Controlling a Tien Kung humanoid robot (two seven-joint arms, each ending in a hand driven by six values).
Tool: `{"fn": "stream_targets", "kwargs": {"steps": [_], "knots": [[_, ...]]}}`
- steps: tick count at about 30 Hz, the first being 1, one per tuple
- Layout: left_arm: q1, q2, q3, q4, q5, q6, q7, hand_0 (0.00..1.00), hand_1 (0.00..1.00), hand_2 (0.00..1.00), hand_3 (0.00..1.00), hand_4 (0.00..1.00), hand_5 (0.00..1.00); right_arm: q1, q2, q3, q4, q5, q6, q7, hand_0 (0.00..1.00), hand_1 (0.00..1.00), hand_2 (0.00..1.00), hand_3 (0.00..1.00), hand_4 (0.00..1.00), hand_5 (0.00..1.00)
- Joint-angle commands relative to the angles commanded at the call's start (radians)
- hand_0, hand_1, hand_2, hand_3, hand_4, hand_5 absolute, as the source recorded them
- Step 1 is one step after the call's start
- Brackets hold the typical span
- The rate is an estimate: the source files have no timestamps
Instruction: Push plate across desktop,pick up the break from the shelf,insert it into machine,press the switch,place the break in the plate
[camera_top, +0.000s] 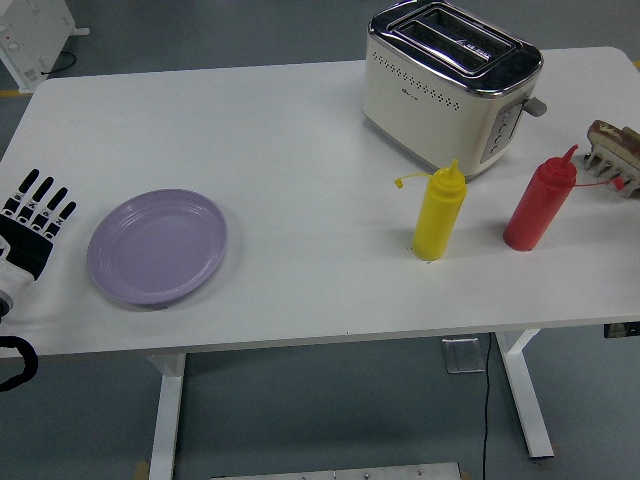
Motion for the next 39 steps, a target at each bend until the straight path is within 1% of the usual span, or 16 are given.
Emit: {"fn": "stream_targets", "kwargs": {"steps": [1, 2, 7, 8, 11, 19, 26, 31, 39], "knots": [[-0.002, -0.001, 0.005, 0.002, -0.001, -0.001, 0.0, 0.902, 0.847, 0.894, 0.804, 0.695, 0.998, 0.0, 0.0, -0.001, 0.001, -0.031, 0.007, -0.006, 0.838, 0.788, 0.805, 0.81, 0.732, 0.257], [-0.005, -0.002, 0.009, 0.004, -0.002, -0.001, -0.001, 0.904, 0.849, 0.896, 0.804, 0.697, 0.998, 0.0, -0.001, -0.002, 0.001, -0.059, 0.013, -0.012, 0.855, 0.803, 0.825, 0.82, 0.752, 0.227], [-0.016, -0.008, 0.032, 0.01, -0.005, -0.005, -0.001, 0.904, 0.849, 0.896, 0.804, 0.697, 0.998, 0.002, -0.002, -0.01, 0.003, -0.174, 0.05, -0.042, 0.855, 0.803, 0.825, 0.82, 0.752, 0.227], [-0.017, -0.009, 0.034, 0.01, -0.006, -0.005, -0.001, 0.905, 0.85, 0.896, 0.804, 0.699, 0.998, 0.002, -0.003, -0.01, 0.003, -0.193, 0.053, -0.045, 0.859, 0.805, 0.827, 0.83, 0.769, 0.205], [-0.022, -0.013, 0.044, 0.015, -0.006, -0.006, 0.0, 0.905, 0.85, 0.896, 0.804, 0.699, 0.998, 0.004, -0.003, -0.018, 0.007, -0.233, 0.069, -0.051, 0.859, 0.805, 0.827, 0.83, 0.769, 0.205], [-0.026, -0.017, 0.062, 0.032, -0.011, -0.005, -0.002, 0.908, 0.85, 0.897, 0.805, 0.699, 0.998, 0.01, -0.007, -0.033, 0.007, -0.262, 0.088, -0.064, 0.861, 0.807, 0.828, 0.83, 0.775, 0.2], [-0.031, -0.025, 0.089, 0.03, -0.015, -0.009, -0.004, 0.908, 0.852, 0.898, 0.805, 0.701, 0.998, 0.016, -0.011, -0.044, 0.0, -0.299, 0.108, -0.086, 0.861, 0.808, 0.83, 0.829, 0.783, 0.199], [-0.037, -0.032, 0.111, 0.03, -0.019, -0.012, -0.005, 0.908, 0.852, 0.898, 0.805, 0.701, 0.998, 0.018, -0.014, -0.053, -0.001, -0.324, 0.144, -0.111, 0.861, 0.808, 0.83, 0.829, 0.783, 0.199], [-0.044, -0.043, 0.146, 0.028, -0.029, -0.018, -0.006, 0.907, 0.852, 0.899, 0.805, 0.702, 0.998, 0.005, -0.023, -0.063, 0.017, -0.333, 0.209, -0.125, 0.861, 0.808, 0.828, 0.823, 0.782, 0.198]]}}
